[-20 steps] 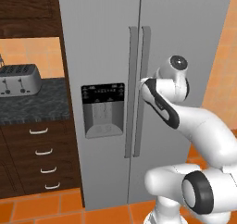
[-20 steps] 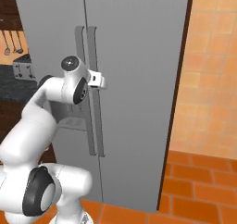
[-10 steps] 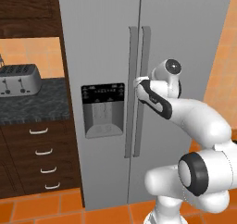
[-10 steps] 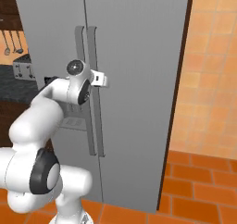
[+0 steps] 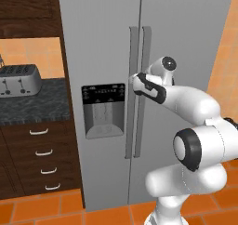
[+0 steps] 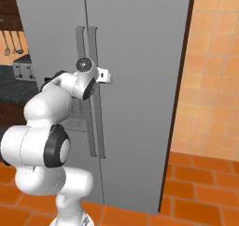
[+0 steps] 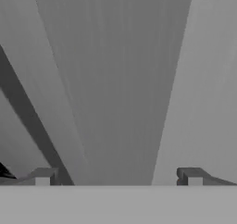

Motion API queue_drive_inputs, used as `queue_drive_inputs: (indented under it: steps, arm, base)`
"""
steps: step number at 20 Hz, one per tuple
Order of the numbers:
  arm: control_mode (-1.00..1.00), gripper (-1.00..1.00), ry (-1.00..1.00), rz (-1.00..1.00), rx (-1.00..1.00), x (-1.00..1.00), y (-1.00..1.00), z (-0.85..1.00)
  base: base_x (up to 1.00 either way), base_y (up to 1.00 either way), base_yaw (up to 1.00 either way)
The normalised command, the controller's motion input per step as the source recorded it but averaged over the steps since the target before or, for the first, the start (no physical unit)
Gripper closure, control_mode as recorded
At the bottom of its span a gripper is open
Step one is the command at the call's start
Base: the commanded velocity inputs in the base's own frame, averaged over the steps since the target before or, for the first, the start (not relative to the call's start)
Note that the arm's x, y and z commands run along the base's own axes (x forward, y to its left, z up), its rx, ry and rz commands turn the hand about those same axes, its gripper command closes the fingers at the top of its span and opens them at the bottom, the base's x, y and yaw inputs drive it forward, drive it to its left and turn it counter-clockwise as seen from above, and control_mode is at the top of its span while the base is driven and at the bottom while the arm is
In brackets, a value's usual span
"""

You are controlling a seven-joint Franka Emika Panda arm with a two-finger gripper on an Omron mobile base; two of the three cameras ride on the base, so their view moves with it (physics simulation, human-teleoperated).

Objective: Take the strawberry from the fridge and place it on top of the pancake, located on the dining counter.

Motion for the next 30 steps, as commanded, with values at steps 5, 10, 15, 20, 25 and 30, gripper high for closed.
queue_drive_inputs:
  steps: [5, 10, 15, 20, 25, 30]
  arm:
    - [-1.0, -1.0, 0.0, 0.02, 0.03, 0.55, 0.05, 0.0]
    - [-1.0, -1.0, -0.12, 0.0, 0.0, 0.21, -0.02, 0.0]
    - [-1.0, -1.0, -0.48, 0.0, 0.0, 0.0, -0.01, -0.33]
    - [-1.0, -1.0, -0.21, 0.0, 0.03, 0.37, 0.05, -0.23]
    - [-1.0, -1.0, 0.0, 0.0, 0.06, 0.52, 0.17, -0.03]
    - [-1.0, -1.0, 0.0, 0.0, 0.02, 0.3, 0.32, -0.24]
  base:
    - [0.0, 0.0, 0.0]
    - [0.0, 0.0, 0.0]
    - [0.0, 0.0, 0.0]
    - [0.0, 0.0, 0.0]
    - [0.0, 0.0, 0.0]
    - [0.0, 0.0, 0.0]
